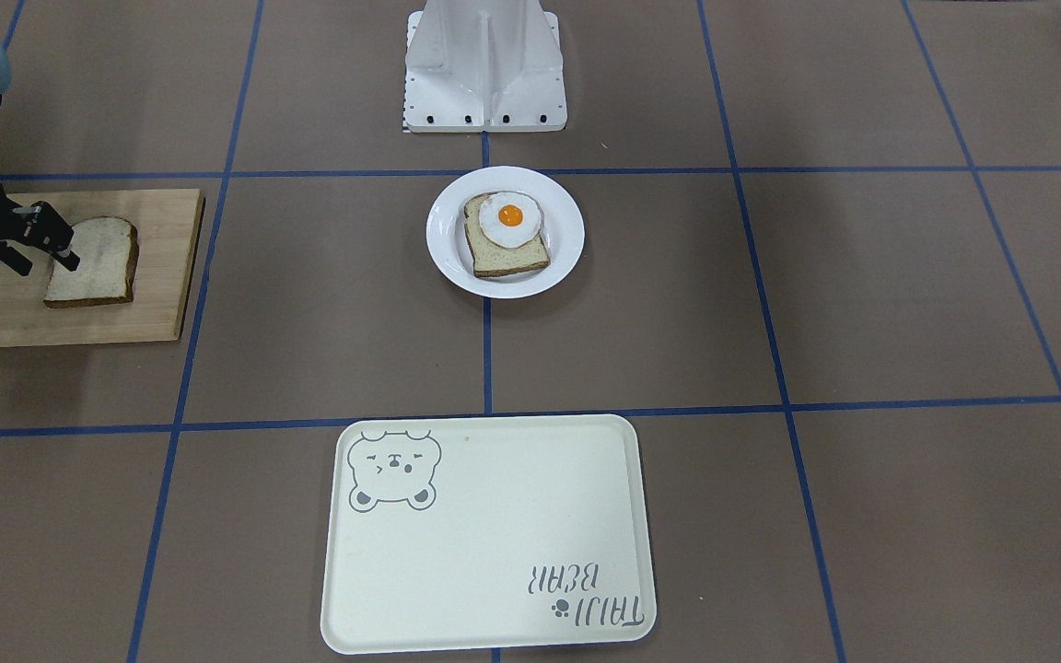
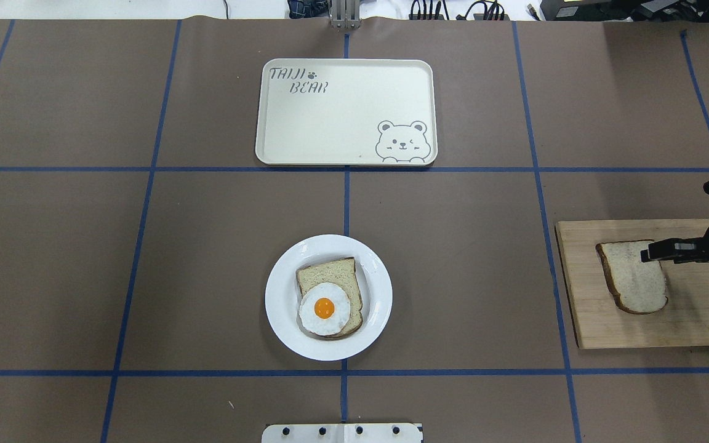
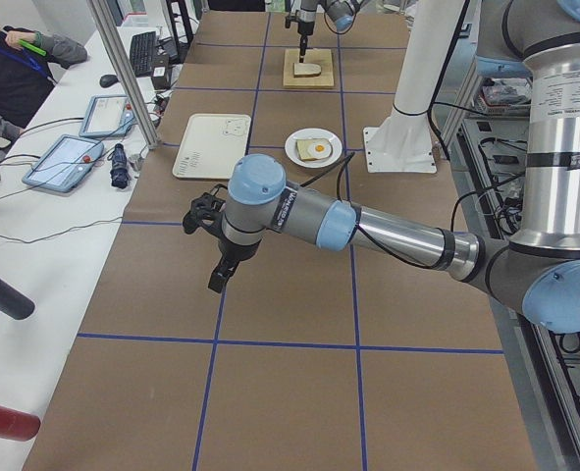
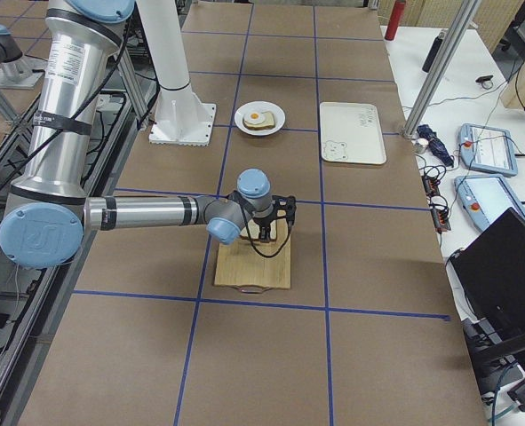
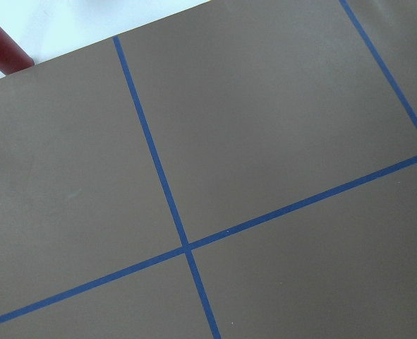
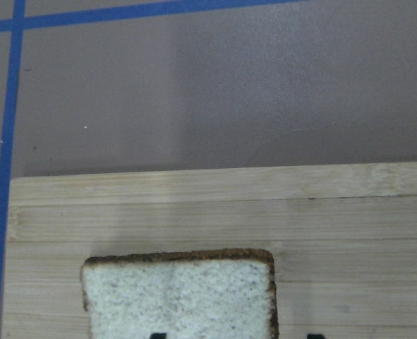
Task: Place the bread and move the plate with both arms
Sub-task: 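Lower the right gripper onto the bread slice on the bamboo board and grasp it, then lift the bread slice with the right gripper and carry it toward the plate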
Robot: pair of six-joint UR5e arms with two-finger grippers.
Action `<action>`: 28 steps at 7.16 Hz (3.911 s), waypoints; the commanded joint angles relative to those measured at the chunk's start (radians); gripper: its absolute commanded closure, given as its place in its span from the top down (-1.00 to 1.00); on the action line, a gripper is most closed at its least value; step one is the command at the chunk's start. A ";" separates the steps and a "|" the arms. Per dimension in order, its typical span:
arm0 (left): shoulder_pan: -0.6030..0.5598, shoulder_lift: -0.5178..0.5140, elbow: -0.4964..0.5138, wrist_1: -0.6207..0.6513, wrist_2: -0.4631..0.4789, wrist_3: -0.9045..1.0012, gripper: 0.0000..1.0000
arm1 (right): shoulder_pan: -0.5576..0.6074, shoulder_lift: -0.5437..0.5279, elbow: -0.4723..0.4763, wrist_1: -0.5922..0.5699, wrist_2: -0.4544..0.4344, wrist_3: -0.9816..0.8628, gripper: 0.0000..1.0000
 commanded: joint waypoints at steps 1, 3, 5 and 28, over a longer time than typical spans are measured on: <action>0.000 0.008 -0.007 -0.001 0.000 0.000 0.96 | -0.048 -0.009 -0.007 0.002 -0.050 0.001 0.23; 0.000 0.008 -0.005 -0.001 0.000 0.002 0.96 | -0.068 -0.009 -0.009 0.002 -0.065 0.001 -0.03; 0.000 0.011 -0.004 -0.002 0.000 0.002 0.96 | -0.077 -0.007 -0.007 0.002 -0.068 -0.006 -0.99; 0.002 0.020 0.024 -0.059 0.000 -0.072 0.96 | -0.117 0.600 0.074 0.003 0.019 0.506 -1.00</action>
